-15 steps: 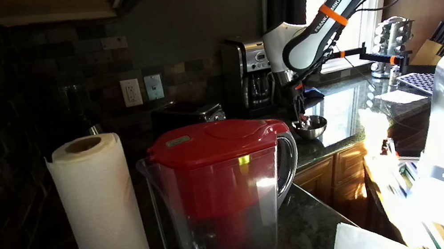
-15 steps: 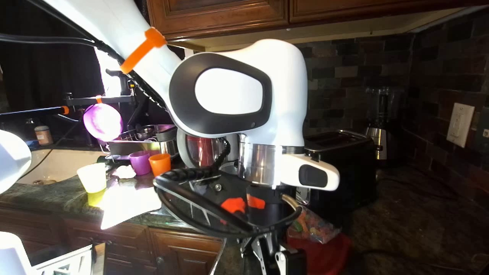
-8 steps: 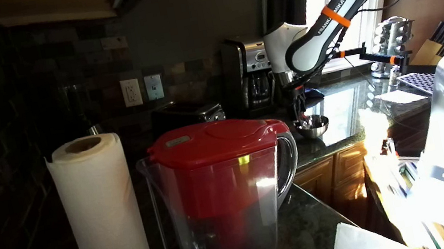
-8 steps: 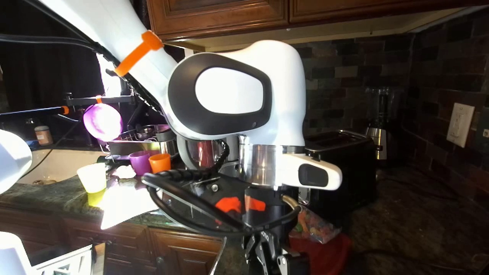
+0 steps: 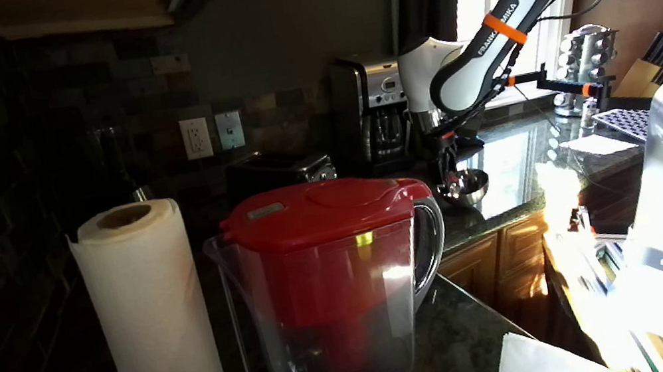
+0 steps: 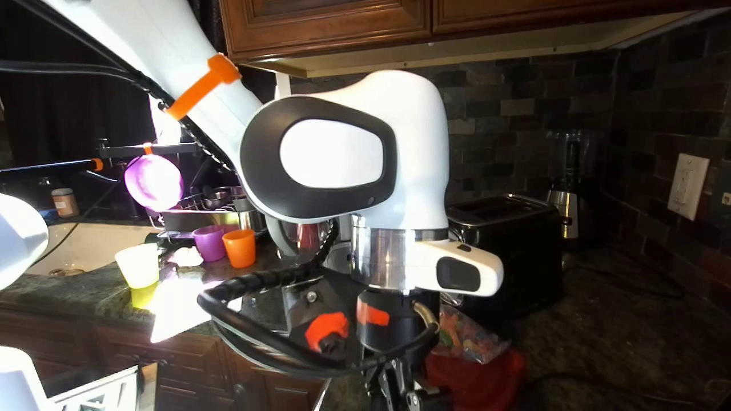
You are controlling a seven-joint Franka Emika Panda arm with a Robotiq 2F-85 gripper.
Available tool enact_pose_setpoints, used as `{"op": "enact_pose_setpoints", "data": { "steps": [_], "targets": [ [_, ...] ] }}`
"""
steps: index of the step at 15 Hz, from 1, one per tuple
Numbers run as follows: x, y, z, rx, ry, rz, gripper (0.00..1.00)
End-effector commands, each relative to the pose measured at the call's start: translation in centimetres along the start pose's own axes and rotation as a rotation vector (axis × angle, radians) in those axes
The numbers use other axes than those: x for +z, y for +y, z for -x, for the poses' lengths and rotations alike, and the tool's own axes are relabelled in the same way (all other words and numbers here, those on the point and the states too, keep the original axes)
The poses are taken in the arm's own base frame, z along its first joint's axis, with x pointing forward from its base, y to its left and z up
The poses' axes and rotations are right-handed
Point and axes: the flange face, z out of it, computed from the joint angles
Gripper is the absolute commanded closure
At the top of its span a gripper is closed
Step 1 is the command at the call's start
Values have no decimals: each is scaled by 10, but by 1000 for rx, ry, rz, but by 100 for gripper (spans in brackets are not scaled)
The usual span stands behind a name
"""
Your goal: Move one gummy bear to the silver bowl
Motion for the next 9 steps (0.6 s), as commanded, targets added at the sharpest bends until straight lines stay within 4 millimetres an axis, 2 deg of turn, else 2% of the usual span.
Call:
{"op": "enact_pose_setpoints", "data": {
  "steps": [1,9],
  "targets": [
    [3,0,14,6,22,-25,0],
    [-2,1,24,15,91,-10,0]
  ]
}}
